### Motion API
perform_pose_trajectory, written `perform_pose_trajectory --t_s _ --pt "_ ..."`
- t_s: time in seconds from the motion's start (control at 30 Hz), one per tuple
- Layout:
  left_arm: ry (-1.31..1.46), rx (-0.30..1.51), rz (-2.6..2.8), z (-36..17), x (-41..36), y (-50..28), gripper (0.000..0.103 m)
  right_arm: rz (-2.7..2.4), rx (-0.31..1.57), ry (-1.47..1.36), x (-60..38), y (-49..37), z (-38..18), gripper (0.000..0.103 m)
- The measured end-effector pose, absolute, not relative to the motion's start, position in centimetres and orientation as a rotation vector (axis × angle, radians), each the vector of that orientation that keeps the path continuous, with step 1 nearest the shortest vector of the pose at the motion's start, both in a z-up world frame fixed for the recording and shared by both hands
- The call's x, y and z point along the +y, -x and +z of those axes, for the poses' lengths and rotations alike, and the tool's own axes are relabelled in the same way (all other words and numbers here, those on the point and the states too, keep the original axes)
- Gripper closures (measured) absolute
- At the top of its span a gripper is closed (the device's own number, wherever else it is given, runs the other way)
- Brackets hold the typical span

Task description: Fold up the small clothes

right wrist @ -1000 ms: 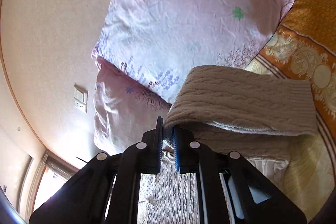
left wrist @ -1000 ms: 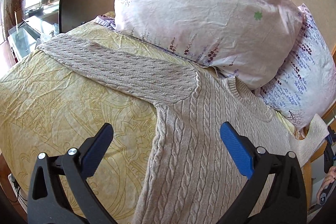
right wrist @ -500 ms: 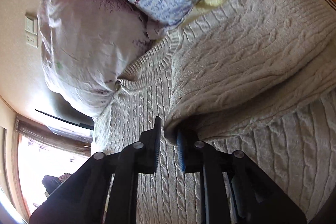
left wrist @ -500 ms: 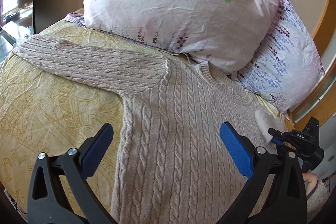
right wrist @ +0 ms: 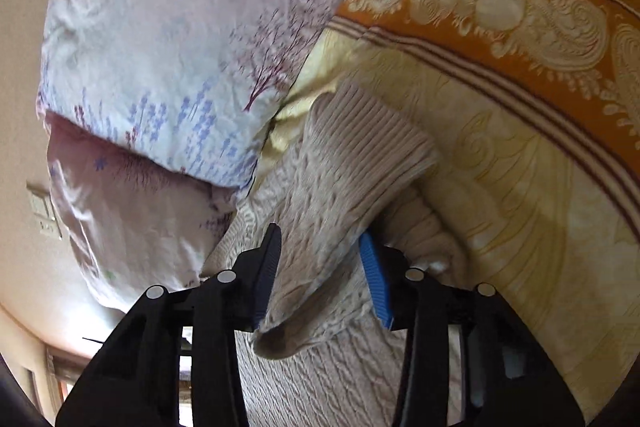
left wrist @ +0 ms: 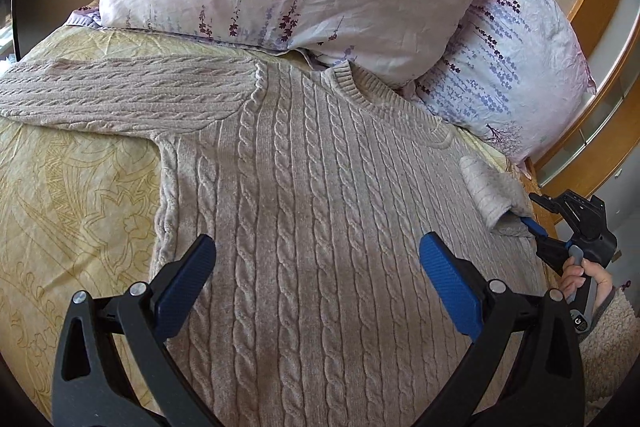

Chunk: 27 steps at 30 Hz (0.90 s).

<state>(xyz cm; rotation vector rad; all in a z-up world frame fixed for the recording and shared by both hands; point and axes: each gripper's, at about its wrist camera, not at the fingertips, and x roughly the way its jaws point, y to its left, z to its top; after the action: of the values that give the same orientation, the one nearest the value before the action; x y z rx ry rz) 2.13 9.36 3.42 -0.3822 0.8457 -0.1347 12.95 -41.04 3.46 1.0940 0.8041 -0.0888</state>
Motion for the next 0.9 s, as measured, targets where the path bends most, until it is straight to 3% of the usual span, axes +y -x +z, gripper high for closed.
perform_pose_trajectory --t_s 0.07,0.1,0.13,0.2,0.6,0.9 --pt "0.393 0.854 -0.131 3.3 9.6 -2.2 0.002 -0.112 0.779 -1.122 -42.1 -13.0 3.2 0.071" --pt "0.398 0.86 -0.131 3.1 9.7 -2.2 0.002 -0.111 0.774 -1.139 -42.5 -13.2 3.1 0.085" --pt "0.403 0.865 -0.131 3.1 9.8 -2.3 0.002 -0.101 0.774 -1.158 -42.7 -13.3 2.9 0.09" --pt "0.41 0.868 -0.134 2.9 9.9 -2.3 0.002 -0.061 0.764 -1.182 -42.0 -13.5 2.9 0.093" --pt "0.443 0.849 -0.111 3.0 12.1 -1.6 0.002 0.359 0.787 -1.164 -28.6 -20.1 7.0 0.094" --pt "0.5 0.809 -0.031 3.2 15.8 0.1 0.002 0.501 1.055 -0.996 -15.6 -23.7 3.1 0.094"
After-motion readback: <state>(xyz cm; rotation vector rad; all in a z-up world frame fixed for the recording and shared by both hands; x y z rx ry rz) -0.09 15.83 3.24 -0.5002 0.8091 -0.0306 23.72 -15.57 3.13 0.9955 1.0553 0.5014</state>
